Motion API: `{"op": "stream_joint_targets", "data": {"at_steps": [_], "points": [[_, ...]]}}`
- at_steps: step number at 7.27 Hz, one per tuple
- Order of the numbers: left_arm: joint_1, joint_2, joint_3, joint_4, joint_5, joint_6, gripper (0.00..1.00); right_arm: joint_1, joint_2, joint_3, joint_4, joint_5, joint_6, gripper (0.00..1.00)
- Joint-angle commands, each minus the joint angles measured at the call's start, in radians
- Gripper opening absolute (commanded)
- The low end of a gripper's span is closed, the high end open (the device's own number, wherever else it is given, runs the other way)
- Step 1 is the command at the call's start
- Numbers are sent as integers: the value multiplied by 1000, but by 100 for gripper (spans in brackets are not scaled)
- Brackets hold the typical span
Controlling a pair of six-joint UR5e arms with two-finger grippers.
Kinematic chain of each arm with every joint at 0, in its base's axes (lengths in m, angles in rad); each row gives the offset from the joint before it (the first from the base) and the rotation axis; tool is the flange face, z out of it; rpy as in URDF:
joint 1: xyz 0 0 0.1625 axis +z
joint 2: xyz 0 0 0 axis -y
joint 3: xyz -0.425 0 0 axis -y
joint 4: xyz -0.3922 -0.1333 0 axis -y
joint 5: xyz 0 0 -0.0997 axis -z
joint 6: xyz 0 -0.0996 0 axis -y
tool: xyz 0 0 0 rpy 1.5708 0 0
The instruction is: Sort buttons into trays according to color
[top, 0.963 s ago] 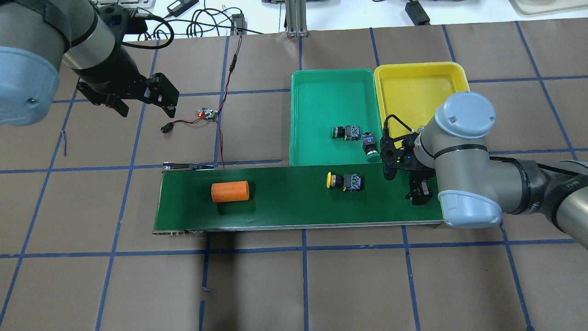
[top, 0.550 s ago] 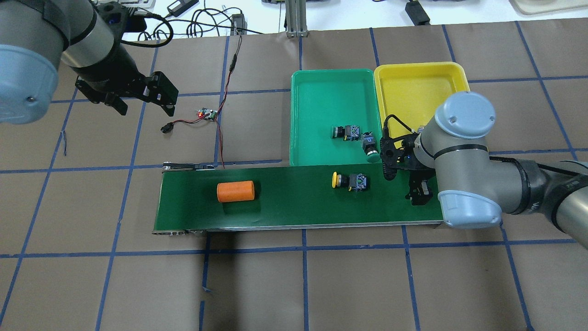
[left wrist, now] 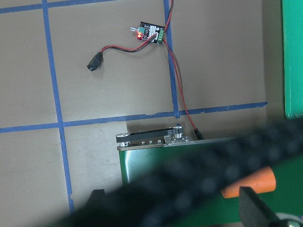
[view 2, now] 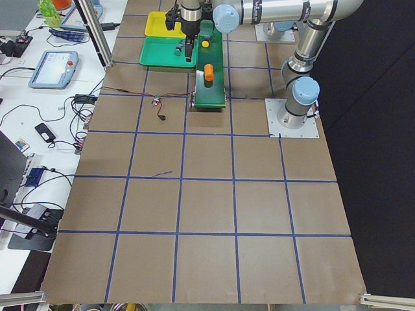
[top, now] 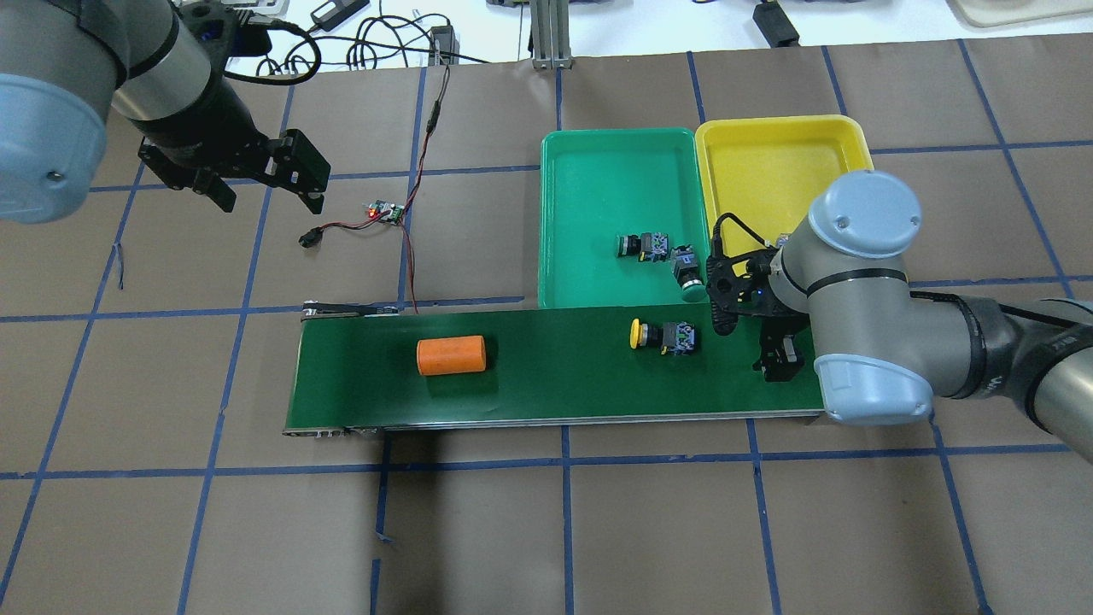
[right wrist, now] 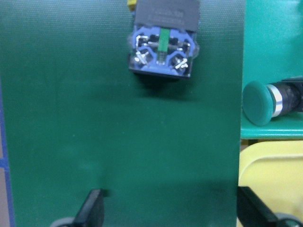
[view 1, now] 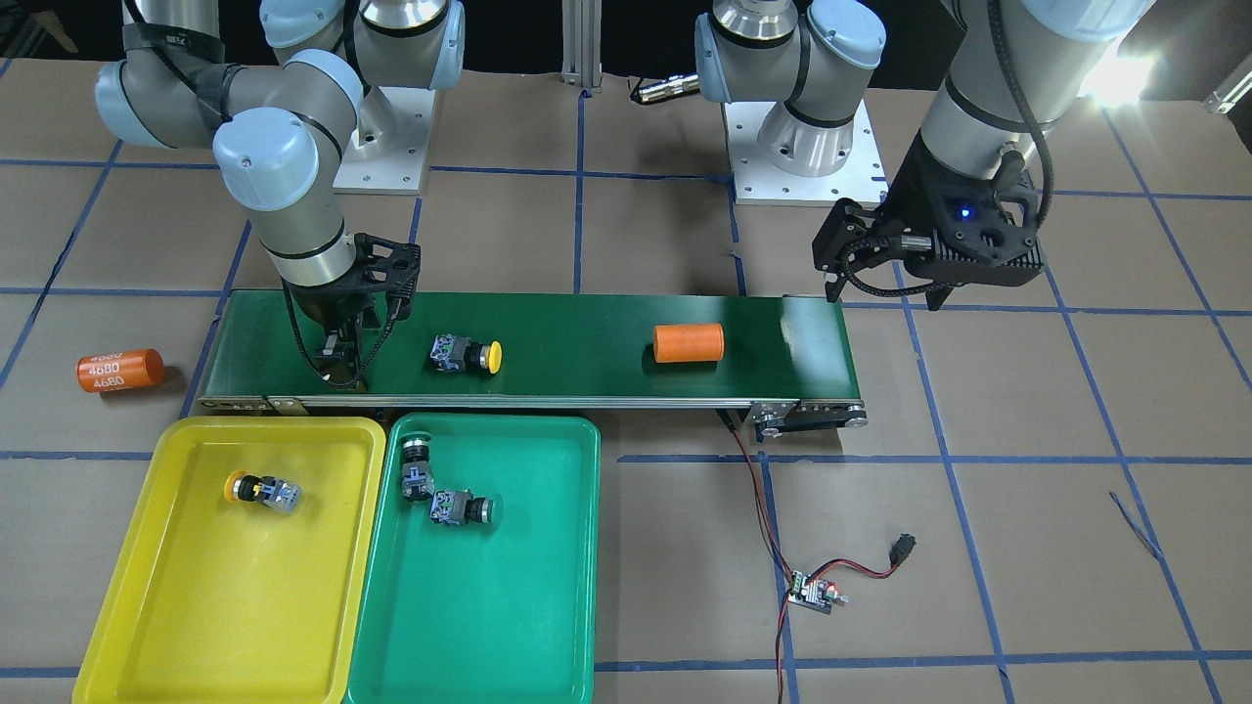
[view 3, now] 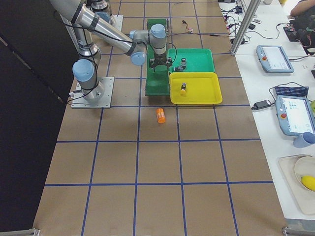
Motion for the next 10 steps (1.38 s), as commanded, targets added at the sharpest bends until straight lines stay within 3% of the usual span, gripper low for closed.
{"op": "stream_joint_targets", "data": {"at_steps": [1, 2, 8, 10], "points": [[7, -22, 44, -65, 2, 1, 100, 15, 0, 0, 0, 1, 6, 100], [7, -35, 102, -140, 0, 1, 100, 42, 3, 0, -3, 1, 15, 100], [1, -5, 49, -126, -9, 7, 100, 102, 11, -5, -11, 1, 30, 99], [1, -5, 49, -126, -9, 7, 100, 101, 13, -6, -12, -1, 26, 51]]}}
